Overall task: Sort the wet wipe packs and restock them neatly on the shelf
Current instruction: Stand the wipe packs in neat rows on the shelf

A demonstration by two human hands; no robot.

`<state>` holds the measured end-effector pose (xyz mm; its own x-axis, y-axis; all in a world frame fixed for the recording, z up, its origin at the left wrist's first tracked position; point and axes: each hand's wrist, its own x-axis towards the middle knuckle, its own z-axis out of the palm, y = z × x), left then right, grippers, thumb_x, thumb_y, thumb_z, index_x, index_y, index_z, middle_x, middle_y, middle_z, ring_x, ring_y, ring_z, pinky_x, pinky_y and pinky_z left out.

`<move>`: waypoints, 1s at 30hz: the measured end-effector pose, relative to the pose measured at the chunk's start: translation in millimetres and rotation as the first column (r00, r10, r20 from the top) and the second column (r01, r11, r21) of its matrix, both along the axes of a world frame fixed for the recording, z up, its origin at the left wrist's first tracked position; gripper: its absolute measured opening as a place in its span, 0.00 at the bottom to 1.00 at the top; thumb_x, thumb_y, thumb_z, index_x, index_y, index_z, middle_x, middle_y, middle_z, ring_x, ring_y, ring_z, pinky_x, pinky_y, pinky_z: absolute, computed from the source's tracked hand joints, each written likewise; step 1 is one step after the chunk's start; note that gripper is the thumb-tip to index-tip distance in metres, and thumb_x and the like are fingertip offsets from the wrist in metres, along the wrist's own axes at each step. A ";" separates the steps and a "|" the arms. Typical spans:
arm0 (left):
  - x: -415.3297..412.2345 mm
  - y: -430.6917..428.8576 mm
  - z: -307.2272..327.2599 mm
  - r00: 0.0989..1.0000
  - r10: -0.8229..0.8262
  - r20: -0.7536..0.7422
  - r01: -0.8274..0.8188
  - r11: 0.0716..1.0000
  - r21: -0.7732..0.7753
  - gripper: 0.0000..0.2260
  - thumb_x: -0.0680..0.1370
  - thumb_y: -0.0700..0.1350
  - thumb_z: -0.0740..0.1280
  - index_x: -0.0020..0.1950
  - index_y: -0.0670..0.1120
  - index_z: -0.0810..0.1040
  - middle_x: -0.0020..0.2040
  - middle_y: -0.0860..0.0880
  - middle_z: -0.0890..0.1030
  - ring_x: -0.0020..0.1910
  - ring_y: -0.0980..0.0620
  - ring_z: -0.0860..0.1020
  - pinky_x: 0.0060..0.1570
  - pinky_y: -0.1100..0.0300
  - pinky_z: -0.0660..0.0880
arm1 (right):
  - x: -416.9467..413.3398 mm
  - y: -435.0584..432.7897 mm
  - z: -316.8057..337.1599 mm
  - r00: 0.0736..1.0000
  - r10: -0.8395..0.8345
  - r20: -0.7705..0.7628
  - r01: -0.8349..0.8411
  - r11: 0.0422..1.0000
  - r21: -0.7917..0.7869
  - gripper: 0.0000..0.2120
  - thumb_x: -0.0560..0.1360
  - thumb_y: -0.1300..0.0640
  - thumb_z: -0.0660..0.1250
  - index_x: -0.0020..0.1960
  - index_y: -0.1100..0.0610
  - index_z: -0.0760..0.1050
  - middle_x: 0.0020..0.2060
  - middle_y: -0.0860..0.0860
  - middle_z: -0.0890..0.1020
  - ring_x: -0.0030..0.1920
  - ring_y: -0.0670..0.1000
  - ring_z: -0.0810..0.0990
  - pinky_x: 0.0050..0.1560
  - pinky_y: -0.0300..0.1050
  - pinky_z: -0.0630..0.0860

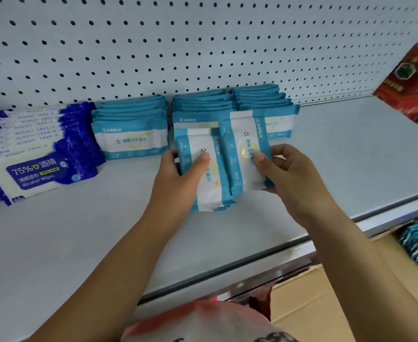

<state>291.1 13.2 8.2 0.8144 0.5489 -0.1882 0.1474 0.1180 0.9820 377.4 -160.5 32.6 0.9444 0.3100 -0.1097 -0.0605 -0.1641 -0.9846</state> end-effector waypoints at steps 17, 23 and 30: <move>-1.4 -3.6 -14.2 0.999 0.054 -0.008 -0.052 0.992 0.119 0.13 0.80 0.55 0.70 0.61 0.51 0.76 0.50 0.58 0.82 0.39 0.70 0.80 0.31 0.75 0.73 | 141.2 -20.3 -8.0 0.490 0.384 0.783 0.510 0.602 -0.615 0.15 0.72 0.55 0.76 0.55 0.59 0.78 0.52 0.55 0.79 0.55 0.60 0.73 0.54 0.53 0.69; -3.9 -2.6 -14.3 0.998 0.055 0.018 -0.056 0.995 0.079 0.14 0.80 0.55 0.70 0.62 0.52 0.75 0.51 0.58 0.83 0.41 0.68 0.82 0.33 0.72 0.75 | 130.3 -3.6 -20.6 0.651 0.099 0.752 0.468 0.727 -0.501 0.18 0.74 0.54 0.75 0.57 0.58 0.71 0.55 0.54 0.74 0.46 0.53 0.77 0.47 0.51 0.78; -2.1 -2.3 -15.7 0.996 0.076 0.042 -0.075 0.997 -0.012 0.13 0.82 0.56 0.65 0.62 0.51 0.76 0.53 0.57 0.84 0.49 0.61 0.84 0.46 0.63 0.79 | 25.7 16.5 -4.9 0.970 -0.055 0.235 0.119 0.956 -0.268 0.15 0.80 0.43 0.66 0.49 0.56 0.76 0.38 0.50 0.84 0.36 0.50 0.84 0.40 0.44 0.82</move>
